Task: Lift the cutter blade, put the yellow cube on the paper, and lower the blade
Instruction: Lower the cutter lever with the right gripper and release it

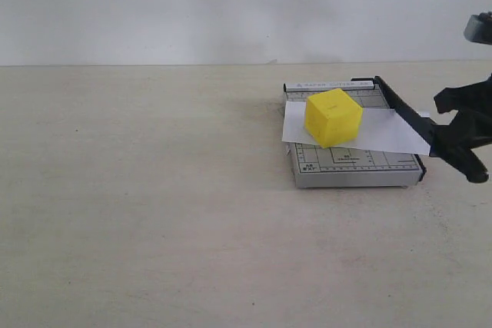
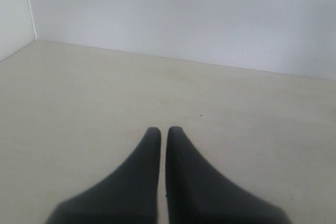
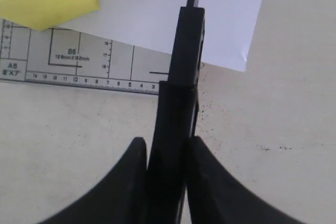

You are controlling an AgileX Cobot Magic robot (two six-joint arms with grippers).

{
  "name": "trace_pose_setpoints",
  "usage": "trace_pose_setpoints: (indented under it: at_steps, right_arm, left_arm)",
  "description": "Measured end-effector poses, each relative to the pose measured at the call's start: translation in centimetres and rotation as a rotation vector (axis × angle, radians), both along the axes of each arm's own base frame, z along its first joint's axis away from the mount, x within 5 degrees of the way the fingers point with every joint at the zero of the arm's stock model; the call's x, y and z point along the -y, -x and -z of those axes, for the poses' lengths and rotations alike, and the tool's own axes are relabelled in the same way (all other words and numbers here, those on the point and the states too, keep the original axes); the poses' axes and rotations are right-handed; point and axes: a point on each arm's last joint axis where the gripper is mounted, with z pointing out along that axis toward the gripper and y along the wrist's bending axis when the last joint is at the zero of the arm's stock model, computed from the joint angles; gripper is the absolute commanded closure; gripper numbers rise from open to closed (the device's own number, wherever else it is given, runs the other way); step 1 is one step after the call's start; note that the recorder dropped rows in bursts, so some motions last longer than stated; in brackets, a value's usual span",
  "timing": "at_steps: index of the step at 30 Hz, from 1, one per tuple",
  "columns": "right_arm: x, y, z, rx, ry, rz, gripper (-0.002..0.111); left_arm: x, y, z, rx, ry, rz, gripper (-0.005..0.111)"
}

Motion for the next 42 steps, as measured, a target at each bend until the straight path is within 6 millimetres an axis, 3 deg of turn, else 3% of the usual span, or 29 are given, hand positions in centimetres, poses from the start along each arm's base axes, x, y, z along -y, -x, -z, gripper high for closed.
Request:
trace_pose_setpoints:
  at_steps: [12,27,33,39,42]
  right_arm:
    - [-0.9,1.3,3.0,0.048,0.040,-0.013,0.108]
    - [-1.0,1.6,3.7,0.062,0.052,0.004,0.108]
    - [-1.0,1.3,5.6,-0.005,0.040,0.007,0.108]
    - [-1.0,1.2,5.7,-0.007,0.038,0.010,0.108]
    - [-1.0,1.2,5.7,-0.007,0.037,0.011,0.103]
  left_arm:
    - [0.0,0.0,0.0,0.000,0.000,0.000,0.102]
    - [0.0,0.0,0.0,0.000,0.000,0.000,0.102]
    - [0.0,0.0,0.0,0.000,0.000,0.000,0.102]
    - [0.0,0.0,0.0,0.001,0.000,0.001,0.102]
    - [0.0,0.0,0.0,0.001,0.000,0.001,0.102]
